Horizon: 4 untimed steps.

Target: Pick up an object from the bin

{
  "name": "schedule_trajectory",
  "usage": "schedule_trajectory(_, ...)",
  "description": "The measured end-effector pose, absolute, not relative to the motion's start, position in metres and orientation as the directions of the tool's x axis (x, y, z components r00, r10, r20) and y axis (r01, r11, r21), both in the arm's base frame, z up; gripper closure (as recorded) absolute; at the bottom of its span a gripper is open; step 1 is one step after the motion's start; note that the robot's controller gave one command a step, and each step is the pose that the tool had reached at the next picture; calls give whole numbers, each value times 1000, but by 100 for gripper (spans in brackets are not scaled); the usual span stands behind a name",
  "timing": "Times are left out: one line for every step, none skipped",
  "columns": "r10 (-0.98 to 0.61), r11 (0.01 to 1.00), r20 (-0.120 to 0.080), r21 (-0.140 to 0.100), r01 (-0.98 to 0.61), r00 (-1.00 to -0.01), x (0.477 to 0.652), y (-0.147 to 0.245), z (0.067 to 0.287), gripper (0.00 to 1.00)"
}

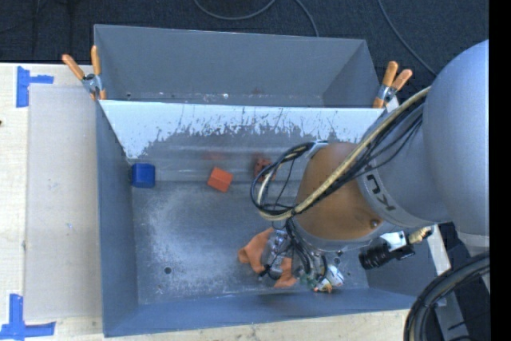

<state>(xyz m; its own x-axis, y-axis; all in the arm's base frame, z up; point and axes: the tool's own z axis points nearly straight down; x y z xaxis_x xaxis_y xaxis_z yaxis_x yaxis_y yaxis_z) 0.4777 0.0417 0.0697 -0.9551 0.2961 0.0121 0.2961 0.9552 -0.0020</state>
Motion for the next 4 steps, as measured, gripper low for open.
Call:
schedule_trajectory(295, 955, 12, -2, 295, -955, 478, 42, 70, 100)
schedule_trajectory(292, 956, 16, -3, 292, -956, 481, 28, 107, 100)
schedule_trajectory(320, 947, 16, -4, 320, -947, 493, 26, 154, 100)
schedule_trajectory(329, 944, 21, -6, 329, -944, 485, 16, 219, 100)
